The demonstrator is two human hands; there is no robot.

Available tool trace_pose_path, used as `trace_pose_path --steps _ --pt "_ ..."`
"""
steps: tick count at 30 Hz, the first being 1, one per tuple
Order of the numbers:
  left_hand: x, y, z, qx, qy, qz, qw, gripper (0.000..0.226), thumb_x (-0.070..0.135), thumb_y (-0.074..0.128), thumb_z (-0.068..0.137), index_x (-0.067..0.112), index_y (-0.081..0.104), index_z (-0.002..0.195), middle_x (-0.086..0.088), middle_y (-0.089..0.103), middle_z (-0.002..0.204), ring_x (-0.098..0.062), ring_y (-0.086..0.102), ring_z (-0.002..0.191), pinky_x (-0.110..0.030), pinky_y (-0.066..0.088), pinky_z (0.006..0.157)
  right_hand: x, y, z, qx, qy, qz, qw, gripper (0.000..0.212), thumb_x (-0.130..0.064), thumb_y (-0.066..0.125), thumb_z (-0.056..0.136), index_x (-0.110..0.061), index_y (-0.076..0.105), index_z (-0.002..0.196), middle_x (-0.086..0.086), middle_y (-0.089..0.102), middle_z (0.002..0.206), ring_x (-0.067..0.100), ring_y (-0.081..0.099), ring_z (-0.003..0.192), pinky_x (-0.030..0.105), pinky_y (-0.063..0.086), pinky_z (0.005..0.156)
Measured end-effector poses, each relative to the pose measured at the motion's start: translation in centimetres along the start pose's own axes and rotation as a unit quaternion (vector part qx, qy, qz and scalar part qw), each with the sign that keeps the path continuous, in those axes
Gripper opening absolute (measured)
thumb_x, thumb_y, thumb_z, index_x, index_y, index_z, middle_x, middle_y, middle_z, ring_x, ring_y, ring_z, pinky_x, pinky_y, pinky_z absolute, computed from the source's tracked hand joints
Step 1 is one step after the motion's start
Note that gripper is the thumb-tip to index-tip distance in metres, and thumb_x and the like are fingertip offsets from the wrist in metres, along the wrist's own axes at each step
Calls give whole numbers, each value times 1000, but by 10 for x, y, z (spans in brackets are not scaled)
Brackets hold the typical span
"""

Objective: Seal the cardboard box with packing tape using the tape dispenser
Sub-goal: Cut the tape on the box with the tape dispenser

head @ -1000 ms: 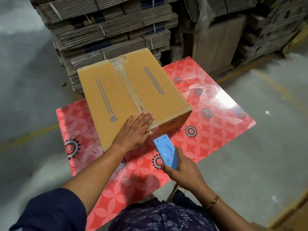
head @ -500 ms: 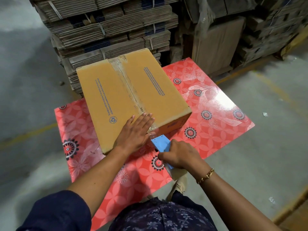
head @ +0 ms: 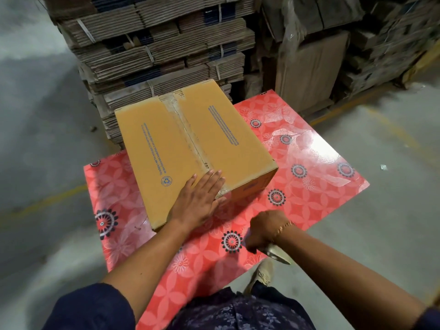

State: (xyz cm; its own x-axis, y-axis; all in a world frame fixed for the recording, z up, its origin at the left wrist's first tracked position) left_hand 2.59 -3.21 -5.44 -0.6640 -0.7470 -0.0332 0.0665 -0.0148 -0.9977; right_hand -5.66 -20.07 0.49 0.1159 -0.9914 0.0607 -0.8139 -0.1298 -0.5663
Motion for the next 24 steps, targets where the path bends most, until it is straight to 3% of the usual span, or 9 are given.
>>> trace_pose_path --steps 3,5,8,13,17,21,24 --pt "0 1 1 -1 -2 -4 1000 62 53 33 104 21 32 156 1 30 166 -17 29 152 -50 33 117 3 35 1 145 -79 -49 985 58 -34 63 82 -18 48 136 9 68 114 33 67 99 34 41 65" --pt "-1 4 0 1 -5 -2 1000 63 51 42 102 21 30 157 1 27 166 -17 28 152 -50 32 117 3 55 8 216 -143 -51 965 68 -34 60 87 -21 33 148 9 64 121 34 64 108 39 49 78" --pt "-1 3 0 -9 -3 -3 1000 66 46 46 99 21 27 158 1 24 168 -17 26 153 -51 31 118 2 81 31 308 -211 -134 918 75 -22 63 83 -19 33 151 7 66 113 31 63 102 45 49 98" --pt "-1 -3 -2 -28 0 0 1000 68 45 28 97 21 18 160 0 15 170 -17 18 155 -51 24 122 -5 99 61 347 -245 -189 885 87 -6 59 81 -15 20 158 12 63 114 34 59 99 50 45 107" --pt "0 -1 -2 -28 -3 2 1000 67 46 27 98 21 17 160 1 14 170 -16 17 155 -51 23 122 -4 123 70 361 -237 -173 885 85 -13 63 77 -19 31 156 8 66 114 30 62 102 45 46 104" --pt "0 -2 -1 -12 -6 -4 1000 67 42 37 96 21 24 159 1 21 168 -15 22 154 -51 27 120 3 119 51 403 -212 -46 889 61 -35 62 82 -20 52 140 4 66 112 28 61 103 48 46 102" --pt "1 -2 -1 0 -10 -5 1000 67 43 45 97 22 27 158 2 24 168 -15 24 153 -50 27 120 10 79 38 432 -122 259 855 36 -48 54 89 -21 65 109 -2 65 99 20 60 91 36 47 83"
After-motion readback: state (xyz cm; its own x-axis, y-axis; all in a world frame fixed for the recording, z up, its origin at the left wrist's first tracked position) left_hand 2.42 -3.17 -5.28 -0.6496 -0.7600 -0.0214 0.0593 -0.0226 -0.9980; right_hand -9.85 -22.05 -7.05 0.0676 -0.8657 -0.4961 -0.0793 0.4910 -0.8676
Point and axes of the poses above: each hand's wrist, its own z-axis towards the middle knuckle, its own y-axis out of the palm, x = y × z, the point moved 3 cm from there along z, towards the middle knuckle
